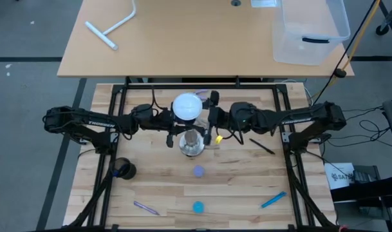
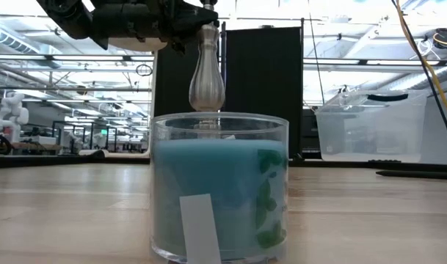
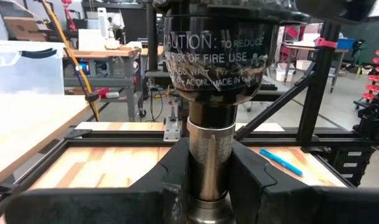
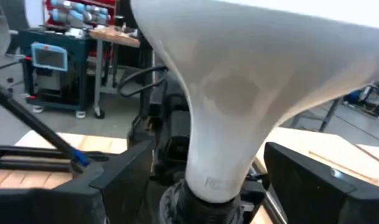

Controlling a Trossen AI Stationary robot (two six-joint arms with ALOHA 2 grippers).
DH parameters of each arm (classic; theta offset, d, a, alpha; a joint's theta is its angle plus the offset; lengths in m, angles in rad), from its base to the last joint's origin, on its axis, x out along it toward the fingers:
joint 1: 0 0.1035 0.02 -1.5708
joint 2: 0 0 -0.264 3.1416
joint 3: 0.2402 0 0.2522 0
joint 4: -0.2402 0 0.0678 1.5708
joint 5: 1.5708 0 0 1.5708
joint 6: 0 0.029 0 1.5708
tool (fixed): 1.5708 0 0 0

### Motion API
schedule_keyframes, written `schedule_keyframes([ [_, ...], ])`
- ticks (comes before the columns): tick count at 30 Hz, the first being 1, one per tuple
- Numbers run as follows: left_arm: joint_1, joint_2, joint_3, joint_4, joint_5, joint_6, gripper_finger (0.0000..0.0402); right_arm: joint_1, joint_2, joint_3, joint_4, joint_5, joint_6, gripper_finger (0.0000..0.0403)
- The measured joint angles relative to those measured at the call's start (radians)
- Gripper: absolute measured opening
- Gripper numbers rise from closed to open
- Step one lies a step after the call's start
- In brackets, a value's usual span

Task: Screw lightbulb
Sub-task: Remove the lightbulb from the silver lamp socket

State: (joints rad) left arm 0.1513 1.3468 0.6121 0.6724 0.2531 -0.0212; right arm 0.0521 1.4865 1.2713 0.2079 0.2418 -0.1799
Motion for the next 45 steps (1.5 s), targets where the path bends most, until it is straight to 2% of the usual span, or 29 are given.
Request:
schedule_keyframes([
  [6, 0.001, 0.000, 0.000, 0.002, -0.022, -0.013, 0.0075, 0.011, 0.081, 0.000, 0.196, 0.103, -0.022, 0.0300],
  [10, 0.001, 0.000, 0.000, 0.002, -0.026, -0.017, 0.0075, 0.023, 0.115, 0.000, 0.323, 0.108, -0.068, 0.0300],
  [17, 0.000, 0.000, 0.000, 0.001, -0.027, -0.018, 0.0075, 0.041, 0.124, -0.001, 0.390, 0.158, -0.172, 0.0300],
  [26, 0.000, 0.000, 0.000, 0.001, -0.027, -0.014, 0.0075, 0.042, 0.122, -0.001, 0.392, 0.161, -0.181, 0.0297],
  [30, 0.001, 0.000, 0.000, 0.001, -0.018, -0.014, 0.0075, 0.040, 0.120, -0.001, 0.384, 0.159, -0.181, 0.0268],
  [37, 0.001, 0.000, 0.000, 0.000, -0.008, -0.013, 0.0075, 0.037, 0.117, -0.001, 0.347, 0.149, -0.151, 0.0178],
  [41, 0.002, 0.000, 0.000, 0.003, 0.018, -0.016, 0.0075, 0.021, 0.102, -0.001, 0.291, 0.126, -0.102, 0.0164],
  [45, 0.003, 0.001, 0.000, 0.005, 0.080, -0.016, 0.0075, -0.009, 0.087, 0.000, 0.248, 0.002, -0.052, 0.0164],
])
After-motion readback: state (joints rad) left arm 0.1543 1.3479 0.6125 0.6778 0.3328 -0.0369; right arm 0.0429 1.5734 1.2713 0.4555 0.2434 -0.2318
